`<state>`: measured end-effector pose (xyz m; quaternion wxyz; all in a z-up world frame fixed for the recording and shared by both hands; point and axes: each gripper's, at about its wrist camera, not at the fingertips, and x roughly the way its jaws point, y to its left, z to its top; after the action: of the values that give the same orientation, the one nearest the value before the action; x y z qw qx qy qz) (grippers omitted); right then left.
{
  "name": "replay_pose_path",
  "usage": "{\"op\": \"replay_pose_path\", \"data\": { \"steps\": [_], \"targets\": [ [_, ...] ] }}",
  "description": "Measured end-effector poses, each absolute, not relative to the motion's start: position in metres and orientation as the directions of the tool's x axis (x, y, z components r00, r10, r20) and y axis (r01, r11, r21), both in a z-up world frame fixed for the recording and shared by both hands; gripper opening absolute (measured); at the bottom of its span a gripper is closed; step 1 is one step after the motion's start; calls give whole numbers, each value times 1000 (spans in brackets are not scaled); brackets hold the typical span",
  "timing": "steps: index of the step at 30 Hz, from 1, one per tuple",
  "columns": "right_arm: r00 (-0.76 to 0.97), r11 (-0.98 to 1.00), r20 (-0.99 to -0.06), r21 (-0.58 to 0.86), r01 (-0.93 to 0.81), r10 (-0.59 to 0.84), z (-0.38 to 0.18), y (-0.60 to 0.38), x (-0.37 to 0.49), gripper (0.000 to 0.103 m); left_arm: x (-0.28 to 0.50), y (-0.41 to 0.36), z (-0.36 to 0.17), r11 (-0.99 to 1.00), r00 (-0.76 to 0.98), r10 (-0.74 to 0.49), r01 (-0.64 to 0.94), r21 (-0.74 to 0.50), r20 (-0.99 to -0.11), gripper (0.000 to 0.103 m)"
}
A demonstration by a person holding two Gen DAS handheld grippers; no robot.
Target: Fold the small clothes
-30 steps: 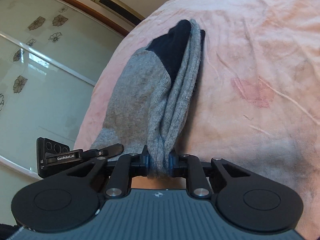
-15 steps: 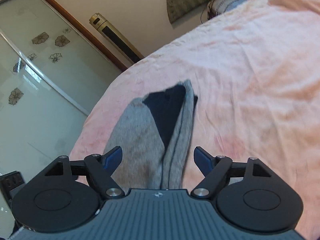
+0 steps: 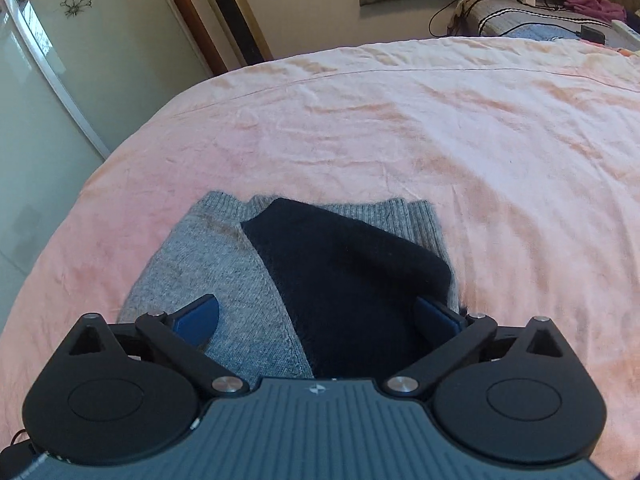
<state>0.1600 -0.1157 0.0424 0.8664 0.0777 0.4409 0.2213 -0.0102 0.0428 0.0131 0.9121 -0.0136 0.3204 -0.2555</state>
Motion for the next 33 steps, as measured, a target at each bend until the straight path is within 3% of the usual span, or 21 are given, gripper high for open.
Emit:
{"op": "replay_pose_path", "data": {
  "steps": [1,2,5,9,11,20,27,30,33],
  "targets": [
    [532,896,-722,330,-297,442,48,-118,153,93,-11,43,13,869,666,-475,456,-191,-575,82],
    [551,893,-702,339,-297,450,55,-119,143,92,-12,43,12,870,669,-474,456,-188,-573,82],
    [585,854,-623,364,-371,519,71,-116,113,97,-13,42,11,869,670,-472,461,-178,-572,85],
    [486,859,-721,318,-401,494,43,-101,113,102,-15,44,12,867,669,-475,466,-175,-572,87],
    [544,859,-692,231,-457,475,30,-103,110,103,-16,44,13,867,669,-475,467,-175,-572,87],
    [549,870,-691,260,-419,471,58,-105,92,102,-16,45,14,869,672,-473,463,-176,-570,87],
    [534,860,-696,256,-441,481,39,-112,93,103,-19,46,16,873,681,-468,454,-177,-563,87],
    [532,864,-687,322,-388,495,60,-123,85,98,-35,74,34,874,714,-486,388,-293,-504,87],
    [558,816,-596,455,-357,577,73,-164,63,103,-40,120,38,837,721,-508,283,-469,-471,87]
  ]
}}
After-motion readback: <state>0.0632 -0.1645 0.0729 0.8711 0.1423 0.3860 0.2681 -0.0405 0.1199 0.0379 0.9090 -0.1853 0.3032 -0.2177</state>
